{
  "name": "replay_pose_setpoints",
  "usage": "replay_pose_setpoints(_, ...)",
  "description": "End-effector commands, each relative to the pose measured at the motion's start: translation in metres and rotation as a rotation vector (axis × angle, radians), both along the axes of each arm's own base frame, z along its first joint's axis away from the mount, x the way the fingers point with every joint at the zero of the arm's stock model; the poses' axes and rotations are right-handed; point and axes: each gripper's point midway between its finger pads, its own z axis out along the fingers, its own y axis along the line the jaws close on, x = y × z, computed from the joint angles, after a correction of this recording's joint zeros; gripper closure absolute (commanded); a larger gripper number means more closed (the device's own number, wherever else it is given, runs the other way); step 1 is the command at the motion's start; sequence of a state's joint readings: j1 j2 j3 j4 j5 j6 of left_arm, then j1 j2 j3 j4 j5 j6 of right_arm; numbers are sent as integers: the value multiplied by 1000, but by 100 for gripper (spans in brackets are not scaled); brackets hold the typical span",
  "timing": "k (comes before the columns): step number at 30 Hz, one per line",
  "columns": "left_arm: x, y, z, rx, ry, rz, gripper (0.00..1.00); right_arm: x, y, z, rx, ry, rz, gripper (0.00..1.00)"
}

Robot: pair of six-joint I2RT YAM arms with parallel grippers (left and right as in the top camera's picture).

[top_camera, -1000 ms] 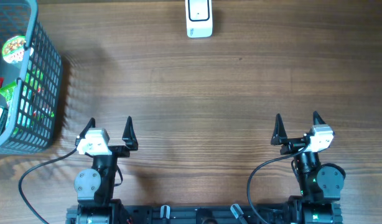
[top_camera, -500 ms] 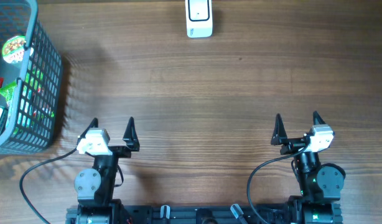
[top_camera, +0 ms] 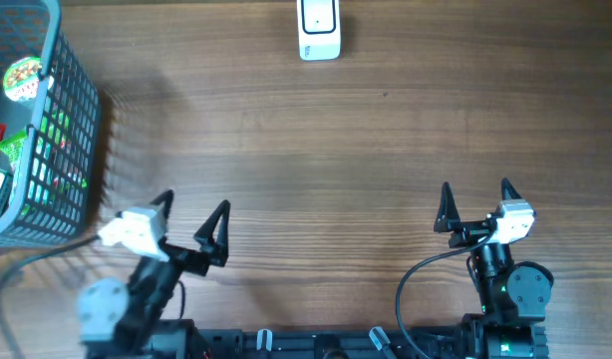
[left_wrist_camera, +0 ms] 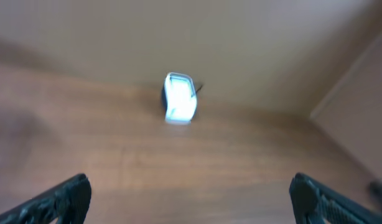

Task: Scan the item barcode
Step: 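Move the left gripper over the basket and reach down inside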

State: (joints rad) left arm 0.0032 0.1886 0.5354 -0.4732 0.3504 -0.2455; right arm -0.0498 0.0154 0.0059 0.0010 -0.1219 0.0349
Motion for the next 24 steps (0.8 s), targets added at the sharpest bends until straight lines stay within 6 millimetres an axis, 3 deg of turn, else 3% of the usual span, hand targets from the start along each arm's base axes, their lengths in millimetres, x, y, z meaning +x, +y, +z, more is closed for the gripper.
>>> replay_pose_setpoints(1, -10, -3, 81, 57, -71, -25, 0, 0, -4, 3, 20, -11, -21, 0)
replay_pose_setpoints(7, -2, -3, 160, 174, -38, -43, 0, 0, -4, 3, 19, -11, -22, 0)
replay_pose_setpoints(12, 36, 2, 214, 199, 63, -31, 0, 0, -4, 3, 20, -11, -22, 0)
replay_pose_setpoints(18, 97, 8, 218, 282, 184, -39, 0, 0, -4, 3, 19, -11, -22, 0)
replay_pose_setpoints(22, 136, 8, 193, 279, 268, -52, 0, 0, -4, 3, 19, -11, -22, 0)
replay_pose_setpoints(24, 159, 18, 182, 301, 293, -6, 0, 0, -4, 3, 19, -11, -22, 0)
